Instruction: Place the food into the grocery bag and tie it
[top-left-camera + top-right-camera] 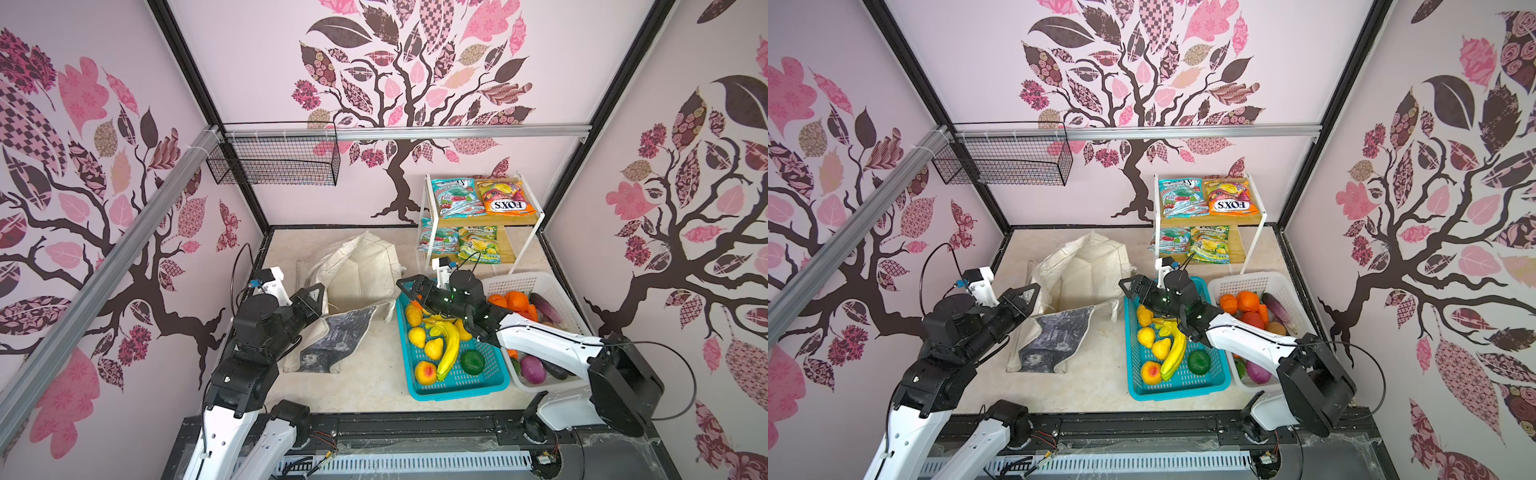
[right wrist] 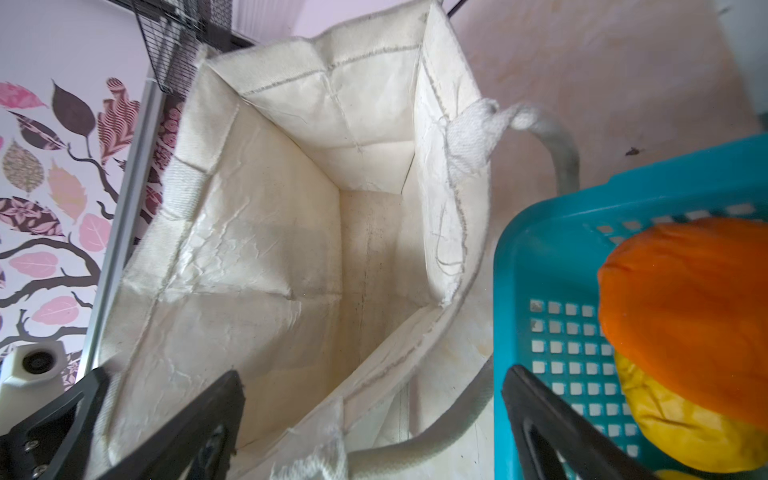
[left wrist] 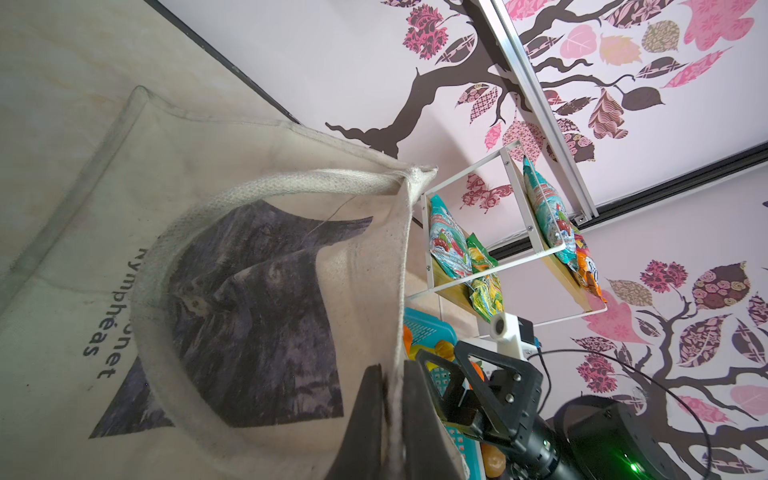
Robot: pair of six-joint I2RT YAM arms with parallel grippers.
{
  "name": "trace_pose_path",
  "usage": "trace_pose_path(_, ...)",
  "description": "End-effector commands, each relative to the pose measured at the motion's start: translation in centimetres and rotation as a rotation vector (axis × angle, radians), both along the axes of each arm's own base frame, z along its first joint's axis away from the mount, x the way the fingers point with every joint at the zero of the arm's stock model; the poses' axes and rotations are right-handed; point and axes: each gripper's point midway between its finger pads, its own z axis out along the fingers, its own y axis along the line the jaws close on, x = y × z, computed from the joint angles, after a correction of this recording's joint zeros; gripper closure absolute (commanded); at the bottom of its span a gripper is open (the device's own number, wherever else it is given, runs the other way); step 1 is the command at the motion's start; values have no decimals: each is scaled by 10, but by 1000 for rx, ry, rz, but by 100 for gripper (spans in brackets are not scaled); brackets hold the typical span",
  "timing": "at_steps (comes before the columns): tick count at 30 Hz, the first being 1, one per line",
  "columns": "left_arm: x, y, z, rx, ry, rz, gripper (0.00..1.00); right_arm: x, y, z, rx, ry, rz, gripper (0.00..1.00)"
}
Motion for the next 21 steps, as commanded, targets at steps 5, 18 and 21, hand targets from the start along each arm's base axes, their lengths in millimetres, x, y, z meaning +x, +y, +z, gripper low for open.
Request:
trace_pose_path(5,-1,0,28,-39,-94,-1,100,-13,53,-18,-47,91,179,19)
trace_pose_path(18,-8,15,-2,169,-41,21,97,2,47,39,-246,-144,177,100)
trace_pose_path(21,-7,27,-18,324,19,37,39,0,46,44,-366,-171,240,100)
